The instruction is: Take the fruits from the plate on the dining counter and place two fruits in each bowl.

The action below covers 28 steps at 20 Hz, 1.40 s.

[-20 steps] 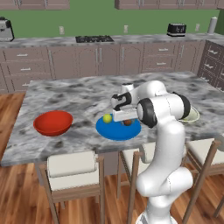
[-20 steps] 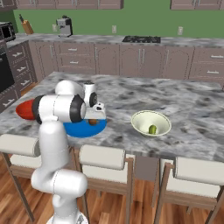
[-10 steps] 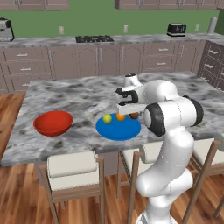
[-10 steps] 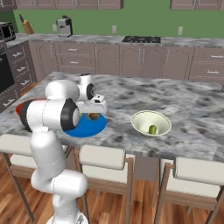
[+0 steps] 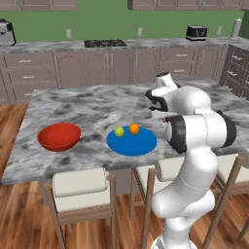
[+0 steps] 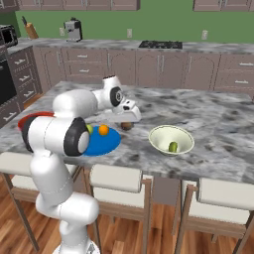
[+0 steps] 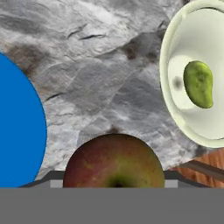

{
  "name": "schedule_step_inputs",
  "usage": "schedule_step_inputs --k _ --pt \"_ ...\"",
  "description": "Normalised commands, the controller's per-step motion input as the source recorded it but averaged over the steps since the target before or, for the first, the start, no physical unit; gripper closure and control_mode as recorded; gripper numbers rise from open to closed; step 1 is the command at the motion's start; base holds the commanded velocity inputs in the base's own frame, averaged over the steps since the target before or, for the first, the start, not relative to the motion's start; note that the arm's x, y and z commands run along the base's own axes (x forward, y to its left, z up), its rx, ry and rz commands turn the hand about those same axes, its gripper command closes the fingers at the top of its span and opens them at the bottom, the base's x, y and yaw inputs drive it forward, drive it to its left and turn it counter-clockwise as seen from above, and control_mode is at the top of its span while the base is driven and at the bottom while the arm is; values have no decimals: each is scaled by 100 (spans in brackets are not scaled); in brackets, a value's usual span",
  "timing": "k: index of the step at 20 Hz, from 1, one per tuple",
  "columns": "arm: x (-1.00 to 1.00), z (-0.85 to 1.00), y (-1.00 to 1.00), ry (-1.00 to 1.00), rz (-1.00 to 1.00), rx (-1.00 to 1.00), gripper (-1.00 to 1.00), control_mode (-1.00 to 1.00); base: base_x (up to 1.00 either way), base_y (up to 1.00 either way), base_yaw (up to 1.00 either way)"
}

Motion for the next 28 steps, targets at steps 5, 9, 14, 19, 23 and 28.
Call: schedule_step_inputs --k 5,9,14,19,23,28 --pt "0 0 -100 0 -8 21 100 -100 0 0 0" --pt "3 -3 -90 0 0 14 100 -100 0 0 0" --pt "28 -19 -78 -11 -1 9 100 -100 0 0 0" --pt "24 -25 -71 -8 0 6 100 -100 0 0 0" --pt "10 -33 -32 0 0 9 100 -100 0 0 0" --pt "1 -14 35 0 2 1 100 -100 0 0 0"
